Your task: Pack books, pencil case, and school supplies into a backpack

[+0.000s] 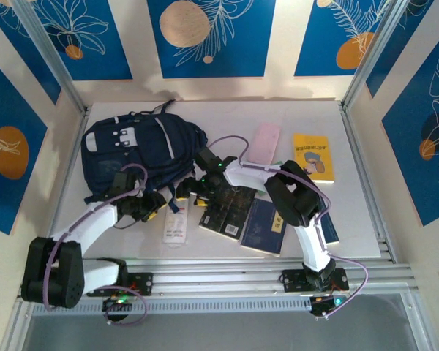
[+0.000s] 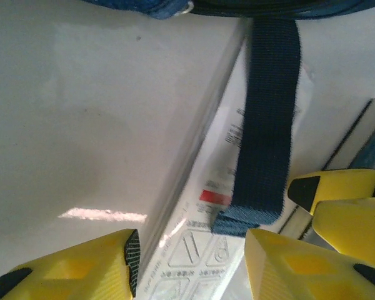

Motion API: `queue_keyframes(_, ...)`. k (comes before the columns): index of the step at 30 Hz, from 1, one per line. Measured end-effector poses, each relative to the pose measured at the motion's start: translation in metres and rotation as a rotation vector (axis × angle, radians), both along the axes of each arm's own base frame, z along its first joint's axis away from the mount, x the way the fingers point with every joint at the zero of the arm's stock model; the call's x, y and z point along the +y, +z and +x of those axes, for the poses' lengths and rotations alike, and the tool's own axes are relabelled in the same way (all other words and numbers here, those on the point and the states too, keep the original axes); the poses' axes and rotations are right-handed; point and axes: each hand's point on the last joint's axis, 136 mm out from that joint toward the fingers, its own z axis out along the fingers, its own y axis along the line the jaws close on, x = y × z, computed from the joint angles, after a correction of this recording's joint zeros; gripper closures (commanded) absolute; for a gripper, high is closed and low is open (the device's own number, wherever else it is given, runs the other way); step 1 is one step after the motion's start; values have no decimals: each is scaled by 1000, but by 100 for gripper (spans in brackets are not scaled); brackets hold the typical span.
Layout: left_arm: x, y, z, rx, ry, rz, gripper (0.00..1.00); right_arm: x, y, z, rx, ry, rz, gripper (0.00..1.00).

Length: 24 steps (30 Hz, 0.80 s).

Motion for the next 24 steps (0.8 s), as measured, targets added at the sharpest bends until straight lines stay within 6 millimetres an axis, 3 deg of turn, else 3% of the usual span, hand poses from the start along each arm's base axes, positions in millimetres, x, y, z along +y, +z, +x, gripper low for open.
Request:
queue_keyframes(9,1,-32,3,55,8,24,75,12,-7,-5,31,18,-7,37)
queue_keyframes(16,4,-42,0,90,12,43,86,19,-9,-10,69,18,18,41)
queue_keyframes(24,0,-43,2,102,0,24,92,30,-5,-15,115,13,110,57)
